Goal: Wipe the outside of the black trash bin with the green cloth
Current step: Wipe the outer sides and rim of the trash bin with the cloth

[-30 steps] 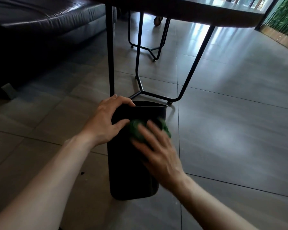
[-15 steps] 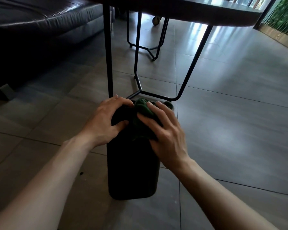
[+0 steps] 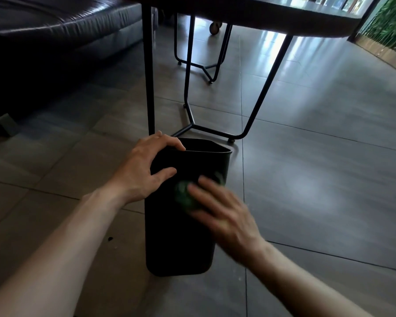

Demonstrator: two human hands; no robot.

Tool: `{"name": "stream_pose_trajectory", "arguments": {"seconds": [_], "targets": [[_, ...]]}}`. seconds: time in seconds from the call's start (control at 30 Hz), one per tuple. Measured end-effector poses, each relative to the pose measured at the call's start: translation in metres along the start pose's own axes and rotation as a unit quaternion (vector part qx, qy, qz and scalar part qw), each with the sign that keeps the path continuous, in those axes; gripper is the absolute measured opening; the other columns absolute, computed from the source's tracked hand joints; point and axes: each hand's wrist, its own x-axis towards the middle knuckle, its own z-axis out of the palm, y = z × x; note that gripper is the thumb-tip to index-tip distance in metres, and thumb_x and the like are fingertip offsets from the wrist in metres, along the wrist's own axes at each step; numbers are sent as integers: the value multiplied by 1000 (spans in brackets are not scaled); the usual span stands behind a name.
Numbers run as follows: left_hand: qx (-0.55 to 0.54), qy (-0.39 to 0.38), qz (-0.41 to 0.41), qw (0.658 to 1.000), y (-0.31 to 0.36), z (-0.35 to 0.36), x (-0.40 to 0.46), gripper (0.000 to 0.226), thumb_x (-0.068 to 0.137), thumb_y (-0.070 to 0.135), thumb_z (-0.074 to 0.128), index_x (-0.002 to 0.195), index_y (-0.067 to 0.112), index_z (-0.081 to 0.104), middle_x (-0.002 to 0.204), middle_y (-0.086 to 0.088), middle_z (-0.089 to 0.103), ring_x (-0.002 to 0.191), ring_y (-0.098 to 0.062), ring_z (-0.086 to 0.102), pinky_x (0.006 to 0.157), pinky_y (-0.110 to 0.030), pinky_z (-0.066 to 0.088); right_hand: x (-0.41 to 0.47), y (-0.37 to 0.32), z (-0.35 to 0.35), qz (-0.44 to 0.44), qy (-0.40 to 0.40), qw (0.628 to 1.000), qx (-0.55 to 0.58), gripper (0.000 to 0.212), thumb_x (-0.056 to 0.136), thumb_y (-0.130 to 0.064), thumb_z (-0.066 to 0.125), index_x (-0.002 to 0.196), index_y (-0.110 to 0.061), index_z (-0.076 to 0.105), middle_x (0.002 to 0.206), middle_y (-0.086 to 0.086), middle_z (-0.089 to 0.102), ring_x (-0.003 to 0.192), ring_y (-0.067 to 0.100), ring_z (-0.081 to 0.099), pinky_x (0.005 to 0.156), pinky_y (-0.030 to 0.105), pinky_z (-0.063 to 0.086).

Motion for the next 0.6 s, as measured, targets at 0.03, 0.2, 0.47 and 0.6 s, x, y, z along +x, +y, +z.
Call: {"name": "stream_pose_trajectory", "arguments": {"seconds": [0.03,0.2,0.47,0.6], "targets": [[-4,0,4,1000,1,0,0,51,81,15,76,117,45,56,129,18,59,134,-12,45,112,-45,40,19,11,-6,45,42,998,-2,27,103,-16,63,130,-21,65,154,11,52,149,36,39,111,51,46],[-4,8,9,1000,1,-1,1,50,81,11,77,117,41,57,125,18,60,129,-13,48,110,-42,41,30,6,3,105,71,992,-24,32,102,-19,64,134,-20,65,154,10,51,150,36,38,116,52,40],[-2,-10,9,1000,3,-1,-4,50,81,11,77,115,42,58,134,20,58,141,-5,35,115,-28,27,-44,-40,19,-121,-115,985,-43,14,106,-22,56,104,-27,69,139,2,65,140,34,52,100,43,53],[4,-5,15,1000,3,-2,-4,51,81,10,78,117,40,58,132,15,60,135,-3,41,108,-15,29,24,3,-9,59,53,997,-20,26,101,-16,63,126,-22,64,147,11,58,141,38,48,105,50,48]]}}
